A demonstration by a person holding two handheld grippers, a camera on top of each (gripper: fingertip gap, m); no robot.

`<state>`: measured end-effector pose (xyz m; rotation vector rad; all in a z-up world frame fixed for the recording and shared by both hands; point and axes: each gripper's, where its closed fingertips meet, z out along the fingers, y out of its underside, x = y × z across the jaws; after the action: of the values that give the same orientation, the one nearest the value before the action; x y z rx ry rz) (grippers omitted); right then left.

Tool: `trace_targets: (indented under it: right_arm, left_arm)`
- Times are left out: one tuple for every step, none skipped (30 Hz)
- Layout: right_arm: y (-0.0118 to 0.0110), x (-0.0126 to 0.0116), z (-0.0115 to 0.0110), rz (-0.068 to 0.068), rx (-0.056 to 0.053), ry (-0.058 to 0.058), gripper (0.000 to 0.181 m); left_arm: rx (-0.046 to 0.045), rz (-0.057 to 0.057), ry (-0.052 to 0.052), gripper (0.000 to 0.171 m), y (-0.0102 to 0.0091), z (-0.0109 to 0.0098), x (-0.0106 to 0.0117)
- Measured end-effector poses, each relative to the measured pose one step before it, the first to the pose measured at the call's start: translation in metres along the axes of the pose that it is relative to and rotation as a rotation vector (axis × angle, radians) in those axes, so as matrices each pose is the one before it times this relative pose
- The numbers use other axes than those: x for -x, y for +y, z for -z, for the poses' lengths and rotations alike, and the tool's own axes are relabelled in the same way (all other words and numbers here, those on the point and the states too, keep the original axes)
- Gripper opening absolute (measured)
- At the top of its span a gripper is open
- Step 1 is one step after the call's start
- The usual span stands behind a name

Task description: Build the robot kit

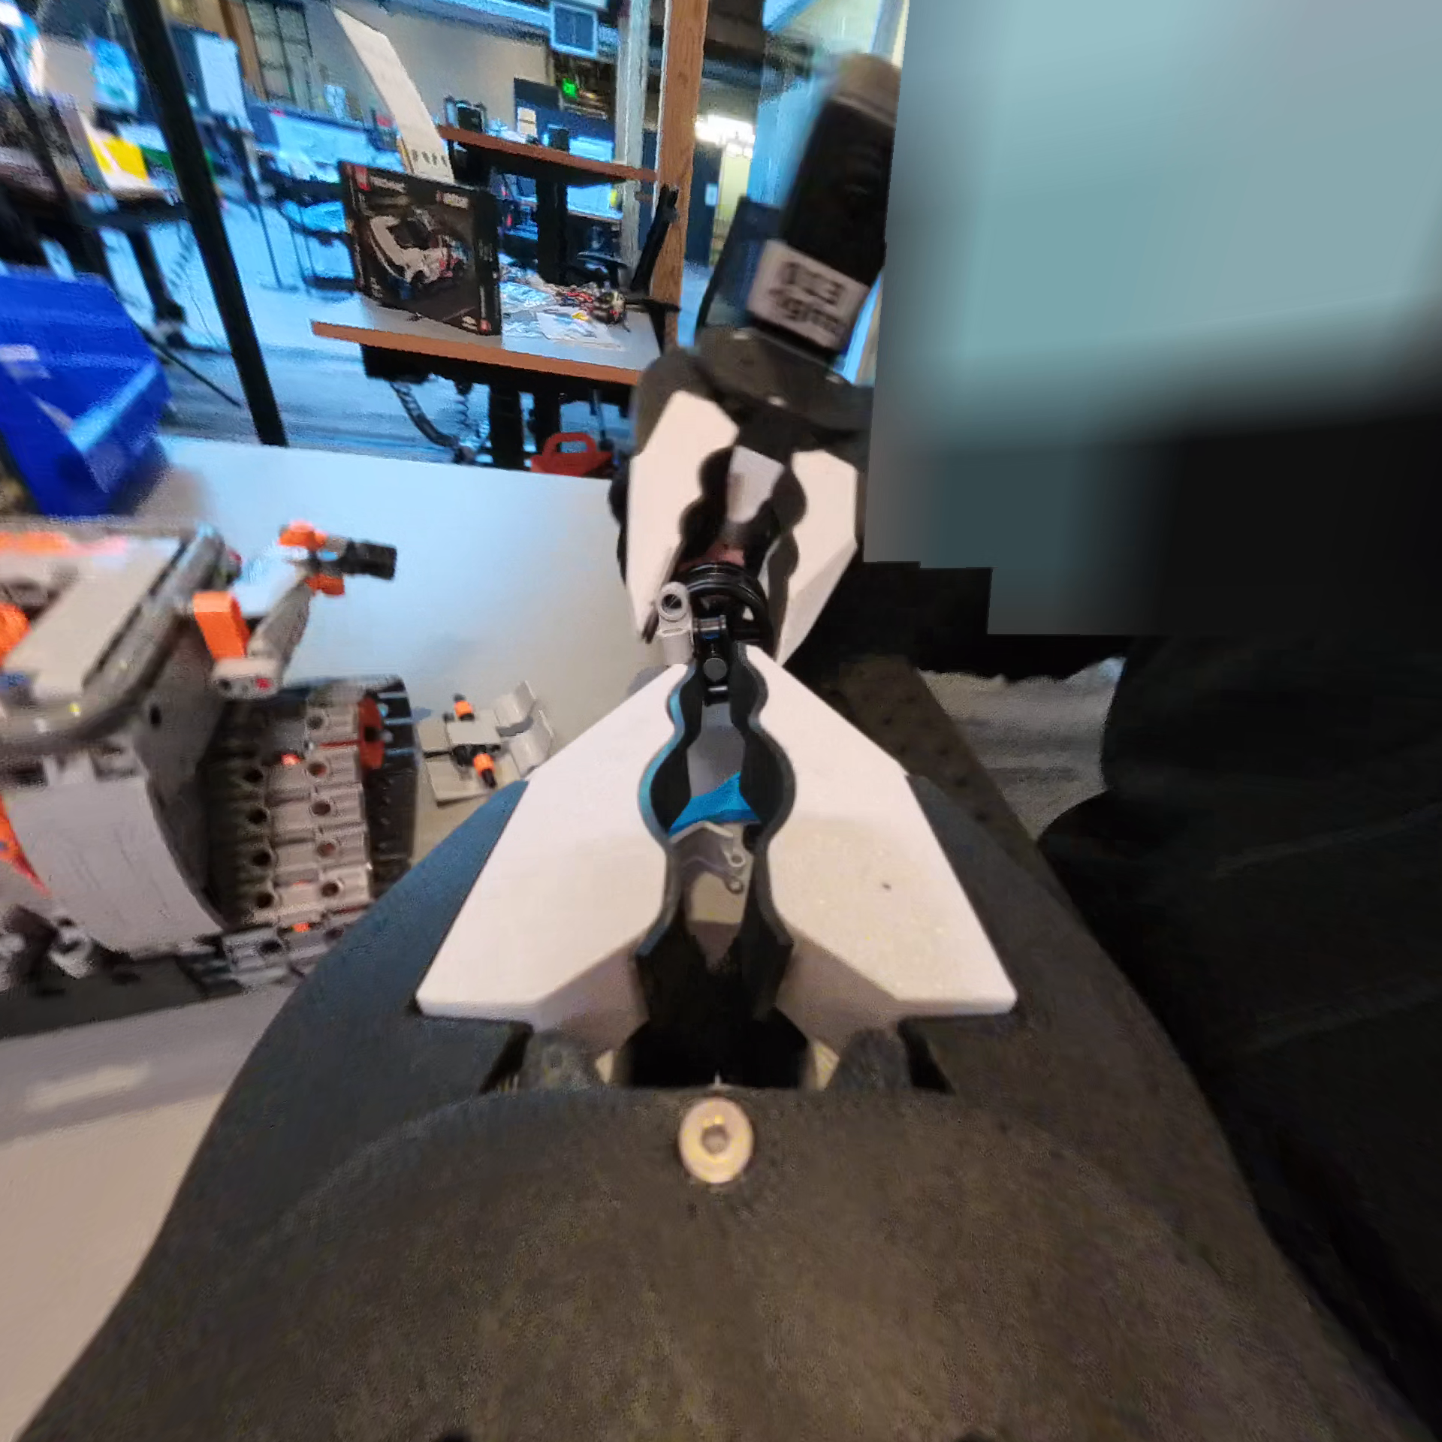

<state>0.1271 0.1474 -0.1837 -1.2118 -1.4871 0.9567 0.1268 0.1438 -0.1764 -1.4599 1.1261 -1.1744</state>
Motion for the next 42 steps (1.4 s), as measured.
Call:
trace_targets:
  right_arm:
    - [-0.00325,0.0032,0.00106,-0.0624,-0.0314,-0.0549,0.03]
    - [0.00104,0.00124,-0.00045,-0.0411,-0.0082,-0.0338,0.03]
    - [-0.00003,0.00151,-0.00028,-0.0386,-0.0166,-0.0306,0.03]
    - [-0.001,0.00092,0.00001,-0.0264,-0.0139,-0.0196,0.03]
    - [0.0016,-0.00011,-0.00047,-0.0232,-0.0024,-0.0172,0.03]
    - [-0.0005,0.00101,0.00035,-0.0298,-0.0154,-0.0277,0.03]
    - [-0.0001,0.00006,0.00022,-0.0193,-0.0092,-0.0183,0.029]
    - [0.00333,-0.00125,-0.00061,-0.0099,0.011,-0.0056,0.03]
    - [0.00098,-0.00031,-0.00024,-0.0082,0.001,-0.0026,0.03]
    - [-0.00064,-0.00035,-0.00012,0.0118,-0.0015,0.0107,0.03]
    - [0.00127,-0.00244,-0.00017,0.0273,0.0128,0.0248,0.03]
    - [0.00016,-0.00306,-0.00015,0.0039,0.0015,0.0195,0.029]
    - [-0.00003,-0.00248,-0.00008,0.0042,0.0023,0.0168,0.03]
    - [0.00175,-0.00335,0.00022,0.0256,0.0151,0.0288,0.03]
    - [0.00216,-0.00424,0.00073,0.0167,0.0157,0.0316,0.031]
    - [0.0008,-0.00427,0.00145,0.0038,0.0039,0.0244,0.031]
    - [-0.00095,-0.00415,0.00259,0.0075,-0.0014,0.0248,0.031]
    - [-0.00071,-0.00369,0.00196,0.0246,0.0081,0.0339,0.031]
    - [-0.00067,-0.00241,0.00059,0.0304,0.0122,0.0359,0.031]
    - [0.0001,0.00074,-0.00091,0.0327,0.0181,0.0223,0.031]
    - [0.00169,0.00045,-0.00211,0.0376,0.0292,0.0286,0.031]
    - [0.00051,-0.00064,-0.0019,0.0356,0.0236,0.0368,0.031]
    - [0.00003,-0.00131,-0.00151,0.0252,0.0171,0.0321,0.03]
    - [0.00222,-0.00224,-0.00151,0.021,0.0251,0.0307,0.03]
    - [0.00193,-0.00241,-0.00069,0.0251,0.0229,0.0324,0.03]
    - [-0.00081,-0.00122,0.00057,0.0356,0.0111,0.0328,0.03]
    - [-0.00219,-0.00039,0.00074,0.049,0.0052,0.0346,0.03]
    - [-0.00164,0.00113,0.00006,0.0478,0.0077,0.0248,0.03]
    - [-0.00155,0.00211,-0.00049,0.0576,0.0077,0.0221,0.03]
    - [-0.00116,0.00043,-0.00024,0.0673,0.011,0.0329,0.03]
    - [-0.00032,0.00094,-0.00042,0.0599,0.0143,0.0229,0.031]
    - [-0.00082,0.00092,-0.00055,0.037,0.0076,0.0165,0.03]
    - [-0.00038,-0.00054,-0.00053,0.0336,0.0131,0.0241,0.03]
    - [-0.00036,-0.00116,-0.00064,0.038,0.0164,0.0281,0.03]
    - [0.00003,-0.00048,-0.00083,0.022,0.0175,0.0195,0.03]
    - [0.00092,-0.00056,-0.00083,0.0158,0.0191,0.0161,0.03]
    - [0.00208,-0.00026,-0.00103,0.0213,0.0204,0.0146,0.03]
    - [0.0014,-0.00025,-0.00073,0.0151,0.0147,0.0117,0.03]
    - [0.00072,-0.00094,-0.00019,-0.0011,0.0102,0.0097,0.03]
    - [0.00043,-0.0015,-0.00025,0.0027,0.0125,0.0143,0.03]
    - [0.00095,-0.0009,-0.00081,0.0149,0.0178,0.017,0.03]
    - [0.00174,-0.00108,-0.00104,0.0241,0.0253,0.0231,0.03]
  left_arm:
    - [0.00458,-0.0403,-0.0009,0.004,-0.0034,0.00039,-0.00379]
    - [0.02208,-0.0596,-0.022,0.004,0.00157,0.00032,-0.00027]
    - [0.0022,-0.0089,0.0001,0.004,0.00079,0.00029,-0.00085]
    - [-0.00914,0.0121,0.0085,0.004,-0.00165,0.00054,-0.00119]
    - [0.01792,-0.0438,-0.0158,0.003,0.00182,0.00016,0.0008]
    - [0.00322,-0.0113,0.0024,0.003,-0.00047,0.00016,-0.00088]
    - [-0.00462,-0.0129,-0.0015,0.004,-0.0009,0.00073,-0.00027]
    - [0.02061,-0.0361,-0.0133,0.004,0.00422,0.0002,0.00103]
    - [0.00128,0.004,0.0002,0.004,0.00141,0.0005,0.00022]
    - [-0.01219,0.0175,0.0035,0.003,-0.00172,0.00083,0.00026]
    - [0.01237,-0.0126,-0.0099,0.004,0.00253,-0.0001,0.00172]
    - [0.00267,0.0172,-0.0005,0.004,0.00203,-0.00023,0.00291]
    - [-0.01516,0.0561,0.0197,0.004,-0.00052,-0.00014,0.00229]
    - [-0.00138,0.0064,-0.0116,0.005,0.00094,-0.00096,0.00302]
    - [0.01828,-0.0628,-0.0413,0.005,0.00388,-0.00104,0.00457]
    - [0.00969,-0.0482,-0.0362,0.006,0.00178,0.00021,0.00457]
    - [-0.02003,0.006,-0.0084,0.018,-0.00468,0.00229,0.00263]
    - [-0.00561,0.01,-0.0071,0.024,-0.00408,0.00332,0.00289]
    - [0.01015,-0.0199,-0.0325,0.031,-0.00138,0.00306,0.00526]
    - [0.01253,-0.0252,-0.0504,0.041,0.00002,0.00138,0.00669]
    - [0.01281,-0.0141,-0.0371,0.049,-0.00041,-0.00073,0.00343]
    - [0.01172,-0.0207,-0.0227,0.056,-0.00118,-0.00202,0.00002]
    - [0.01726,-0.0355,-0.0094,0.059,-0.00005,-0.003,-0.00305]
    - [0.02221,-0.0463,-0.0126,0.057,0.00143,-0.00297,-0.00268]
    - [0.02327,-0.0512,-0.0222,0.053,0.00194,-0.00225,-0.00091]
    - [0.01415,-0.0353,-0.0079,0.047,0.00101,-0.00126,-0.00193]
    - [-0.00995,-0.0076,0.0129,0.037,-0.00207,0.0005,-0.00328]
    - [-0.01416,0.0127,0.0171,0.028,-0.00246,0.00068,-0.00192]
    - [0.00468,0.0178,0.012,0.025,0.00043,-0.0002,0.00013]
    - [0.00562,0.0144,0.0154,0.022,0.00103,0.00029,0.00017]
    - [-0.01824,0.0256,0.0082,0.021,-0.00179,0.00146,0.00147]
    - [-0.01438,0.0363,0.0348,0.02,-0.00139,0.00102,-0.00184]
    - [0.00572,0.039,0.0284,0.02,0.00125,0.00008,-0.00062]
    - [-0.00666,0.0248,0.0038,0.02,-0.00047,0.00113,0.00223]
    - [-0.00636,0.0027,-0.0041,0.02,-0.00029,0.00064,0.00163]
    - [0.0113,-0.0056,0.004,0.016,0.00203,-0.00064,-0.00088]
    - [0.01268,0.0023,-0.01,0.015,0.00193,-0.0009,0.00127]
    - [0.0065,-0.0016,-0.0082,0.015,0.00166,-0.00047,0.00098]
    - [-0.00266,-0.0065,-0.0122,0.015,0.00058,0.00002,0.00194]
    - [-0.00055,0.0042,-0.0203,0.015,0.00062,0.00015,0.00371]
    - [-0.0024,0.0065,-0.0118,0.015,0.00017,-0.00027,0.00229]
    - [0.00458,0.0078,-0.0129,0.016,0.00124,-0.00109,0.00247]
